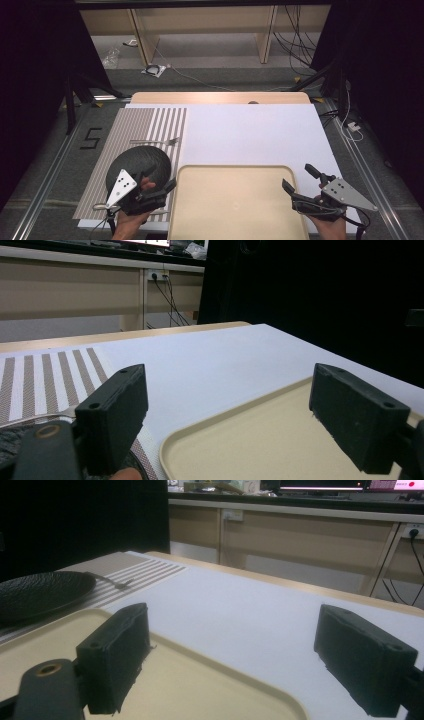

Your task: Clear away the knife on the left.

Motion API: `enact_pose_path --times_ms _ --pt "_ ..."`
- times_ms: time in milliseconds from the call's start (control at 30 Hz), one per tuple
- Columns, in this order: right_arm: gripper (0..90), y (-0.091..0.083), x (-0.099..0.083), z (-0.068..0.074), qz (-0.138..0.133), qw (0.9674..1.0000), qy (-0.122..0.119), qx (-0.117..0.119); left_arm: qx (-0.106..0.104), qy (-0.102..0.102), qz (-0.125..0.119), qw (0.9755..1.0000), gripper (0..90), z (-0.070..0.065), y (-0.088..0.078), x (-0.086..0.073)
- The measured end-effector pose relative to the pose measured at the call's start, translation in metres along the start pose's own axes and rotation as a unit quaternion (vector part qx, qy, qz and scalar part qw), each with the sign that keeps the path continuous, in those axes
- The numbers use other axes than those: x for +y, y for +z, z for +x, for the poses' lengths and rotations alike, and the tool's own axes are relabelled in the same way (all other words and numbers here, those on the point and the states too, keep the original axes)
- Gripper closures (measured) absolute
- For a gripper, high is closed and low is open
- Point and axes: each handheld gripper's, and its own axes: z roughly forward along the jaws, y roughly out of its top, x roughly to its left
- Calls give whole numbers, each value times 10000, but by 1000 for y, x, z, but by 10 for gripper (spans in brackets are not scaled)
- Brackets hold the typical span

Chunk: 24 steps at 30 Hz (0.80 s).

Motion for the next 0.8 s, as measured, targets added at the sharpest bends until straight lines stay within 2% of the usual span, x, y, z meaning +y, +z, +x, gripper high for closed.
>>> enact_pose_path --times_ms 467,567,800 --pt "158 0 0 0 -19 10000 9 10 29 -57 57 10000 156 0 -1 1" --pt "158 0 0 0 -32 10000 18 20 37 34 117 9999 155 -2 -1 2" --pt "158 0 0 0 -30 10000 17 22 82 87 206 9997 155 -1 -3 5"
